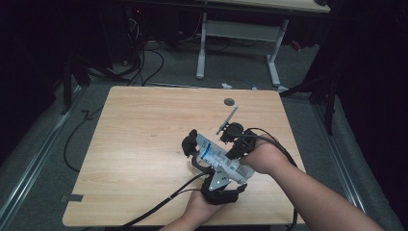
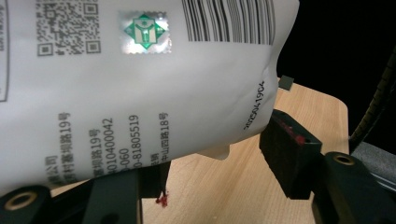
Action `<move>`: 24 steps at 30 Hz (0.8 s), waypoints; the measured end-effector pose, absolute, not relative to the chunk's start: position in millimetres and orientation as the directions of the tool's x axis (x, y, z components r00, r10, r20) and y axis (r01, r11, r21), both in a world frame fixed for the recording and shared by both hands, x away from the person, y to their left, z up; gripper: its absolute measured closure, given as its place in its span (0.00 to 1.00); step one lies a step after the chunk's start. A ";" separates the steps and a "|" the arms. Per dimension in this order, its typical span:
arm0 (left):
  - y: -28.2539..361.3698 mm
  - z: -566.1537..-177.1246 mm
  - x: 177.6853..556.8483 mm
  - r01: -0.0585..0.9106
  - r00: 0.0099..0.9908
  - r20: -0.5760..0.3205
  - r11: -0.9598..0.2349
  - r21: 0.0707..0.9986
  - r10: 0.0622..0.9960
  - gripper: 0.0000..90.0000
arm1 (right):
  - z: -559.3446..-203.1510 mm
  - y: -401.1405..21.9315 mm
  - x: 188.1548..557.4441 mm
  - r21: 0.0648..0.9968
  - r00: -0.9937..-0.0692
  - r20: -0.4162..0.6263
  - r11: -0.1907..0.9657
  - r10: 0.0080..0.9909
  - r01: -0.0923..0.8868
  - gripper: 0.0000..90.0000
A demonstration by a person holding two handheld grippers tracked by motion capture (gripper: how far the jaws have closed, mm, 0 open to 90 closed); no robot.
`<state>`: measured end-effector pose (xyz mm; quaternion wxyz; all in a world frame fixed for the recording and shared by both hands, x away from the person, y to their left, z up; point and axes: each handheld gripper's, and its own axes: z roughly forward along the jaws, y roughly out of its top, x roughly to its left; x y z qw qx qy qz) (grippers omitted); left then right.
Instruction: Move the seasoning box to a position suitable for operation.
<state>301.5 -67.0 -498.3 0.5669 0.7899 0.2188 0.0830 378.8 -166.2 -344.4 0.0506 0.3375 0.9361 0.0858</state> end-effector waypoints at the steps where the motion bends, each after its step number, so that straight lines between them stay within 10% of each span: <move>1: -67.2 -498.4 301.6 0.253 0.891 -0.119 -0.261 0.932 0.439 0.50 | -344.5 -166.3 378.8 0.197 -0.768 -0.035 0.758 0.639 0.622 1.00; 24: -67.0 -496.2 300.9 0.245 0.891 -0.118 -0.244 0.938 0.439 0.51 | -339.5 -164.9 377.0 0.209 -0.766 -0.055 0.758 0.640 0.618 1.00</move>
